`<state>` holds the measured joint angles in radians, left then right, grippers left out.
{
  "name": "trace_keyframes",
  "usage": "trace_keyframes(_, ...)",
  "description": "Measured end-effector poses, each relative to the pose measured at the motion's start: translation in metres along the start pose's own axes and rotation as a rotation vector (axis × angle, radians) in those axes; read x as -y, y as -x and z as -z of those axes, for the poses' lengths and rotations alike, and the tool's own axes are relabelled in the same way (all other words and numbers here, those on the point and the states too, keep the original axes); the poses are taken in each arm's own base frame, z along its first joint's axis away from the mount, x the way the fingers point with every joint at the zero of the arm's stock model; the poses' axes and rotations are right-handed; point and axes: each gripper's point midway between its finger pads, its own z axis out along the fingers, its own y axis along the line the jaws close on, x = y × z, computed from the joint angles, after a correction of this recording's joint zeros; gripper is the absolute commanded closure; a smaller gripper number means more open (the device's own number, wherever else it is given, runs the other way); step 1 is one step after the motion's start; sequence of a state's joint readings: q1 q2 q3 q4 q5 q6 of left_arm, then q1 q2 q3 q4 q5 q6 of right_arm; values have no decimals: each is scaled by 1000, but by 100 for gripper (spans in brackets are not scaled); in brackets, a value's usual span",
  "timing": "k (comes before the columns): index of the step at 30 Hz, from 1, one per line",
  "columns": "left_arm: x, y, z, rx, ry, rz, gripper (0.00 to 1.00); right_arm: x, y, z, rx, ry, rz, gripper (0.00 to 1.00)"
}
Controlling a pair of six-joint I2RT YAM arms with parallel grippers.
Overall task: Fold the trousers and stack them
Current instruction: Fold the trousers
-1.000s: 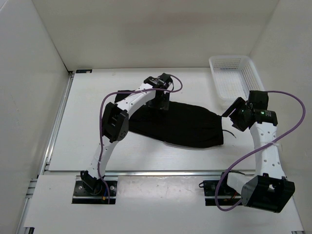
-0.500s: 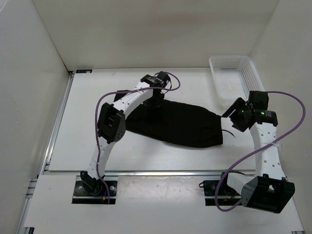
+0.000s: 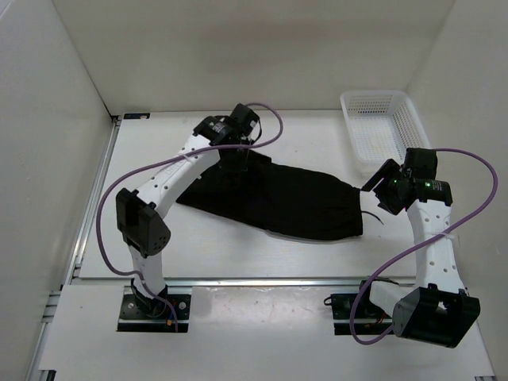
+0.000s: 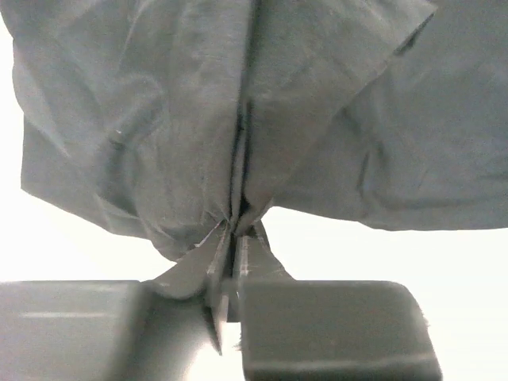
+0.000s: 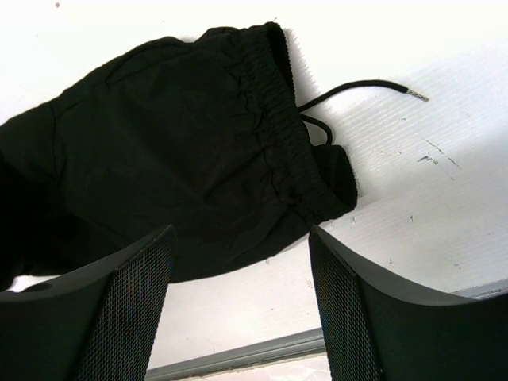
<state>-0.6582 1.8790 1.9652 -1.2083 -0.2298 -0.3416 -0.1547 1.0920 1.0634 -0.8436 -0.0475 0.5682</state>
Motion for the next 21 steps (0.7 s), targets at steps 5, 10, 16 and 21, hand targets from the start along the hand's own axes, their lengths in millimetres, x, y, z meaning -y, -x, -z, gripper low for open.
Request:
trace_keyframes(5, 25, -51, -43, -160, -12, -49, 0, 0, 0, 0, 0, 0, 0, 27)
trace_keyframes(10, 43, -61, -69, -228, -8, -62, 0, 0, 0, 2, 6, 0, 1, 27)
trace_keyframes(16, -16, 28, -28, 4, -19, 98, 26, 2, 0, 3, 8, -7, 4, 27)
trace_keyframes(21, -142, 49, -34, 50, 93, 279, 0, 3, -2, 3, 1, -11, 6, 27)
